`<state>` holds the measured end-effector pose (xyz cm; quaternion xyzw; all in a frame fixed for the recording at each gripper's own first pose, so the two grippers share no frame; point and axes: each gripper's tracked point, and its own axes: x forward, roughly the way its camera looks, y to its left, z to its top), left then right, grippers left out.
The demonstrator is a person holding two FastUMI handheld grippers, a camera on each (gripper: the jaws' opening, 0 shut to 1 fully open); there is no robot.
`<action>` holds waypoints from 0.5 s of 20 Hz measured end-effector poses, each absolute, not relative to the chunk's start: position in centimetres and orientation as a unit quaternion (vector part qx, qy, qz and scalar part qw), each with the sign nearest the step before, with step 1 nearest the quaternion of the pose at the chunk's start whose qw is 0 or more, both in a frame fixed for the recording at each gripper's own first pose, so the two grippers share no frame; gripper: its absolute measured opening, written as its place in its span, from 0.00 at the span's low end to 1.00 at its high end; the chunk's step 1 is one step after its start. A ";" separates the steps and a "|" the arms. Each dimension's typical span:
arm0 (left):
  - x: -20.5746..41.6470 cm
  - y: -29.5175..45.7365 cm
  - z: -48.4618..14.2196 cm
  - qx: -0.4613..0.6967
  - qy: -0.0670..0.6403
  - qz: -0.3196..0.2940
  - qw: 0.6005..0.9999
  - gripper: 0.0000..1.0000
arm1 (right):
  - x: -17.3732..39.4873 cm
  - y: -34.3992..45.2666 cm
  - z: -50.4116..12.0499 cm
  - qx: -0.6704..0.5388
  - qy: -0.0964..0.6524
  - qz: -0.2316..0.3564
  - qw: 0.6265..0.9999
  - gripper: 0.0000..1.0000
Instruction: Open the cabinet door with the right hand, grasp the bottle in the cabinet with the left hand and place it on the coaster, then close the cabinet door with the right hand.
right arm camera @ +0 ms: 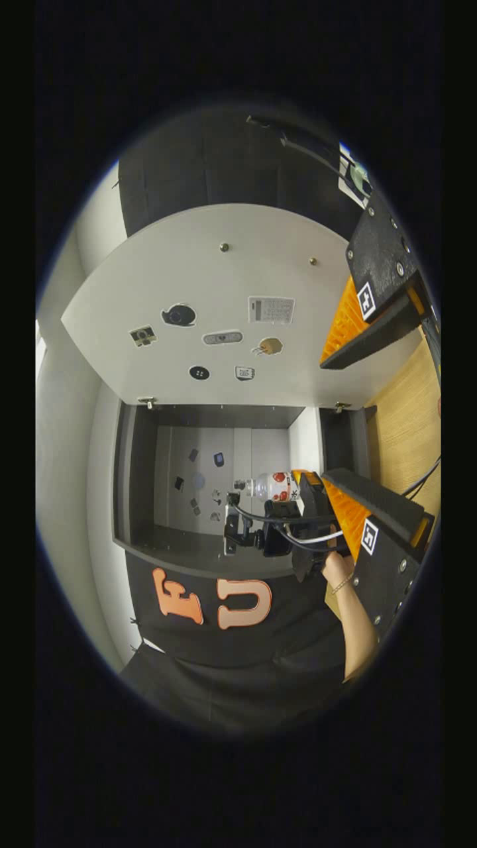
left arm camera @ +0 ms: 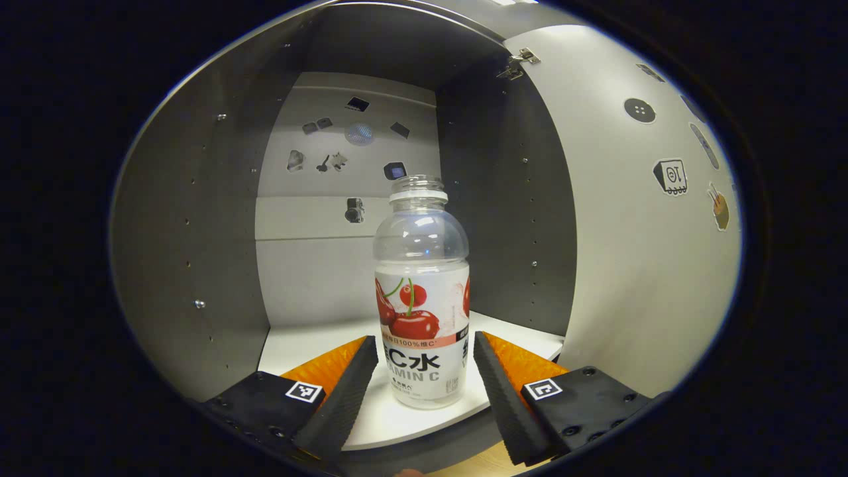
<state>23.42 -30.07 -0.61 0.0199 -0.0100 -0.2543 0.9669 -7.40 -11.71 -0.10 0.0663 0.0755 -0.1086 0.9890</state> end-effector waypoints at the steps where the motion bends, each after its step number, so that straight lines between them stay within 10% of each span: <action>1: 23.6 -30.3 -0.6 0.016 -0.007 -0.259 0.966 0.95 | -7.4 -11.7 -0.4 0.070 0.080 -0.109 0.988 0.93; 10: 24.3 -31.3 0.2 0.019 -0.018 -0.276 0.961 0.83 | -6.4 -11.0 -1.6 0.077 0.099 -0.118 0.985 0.93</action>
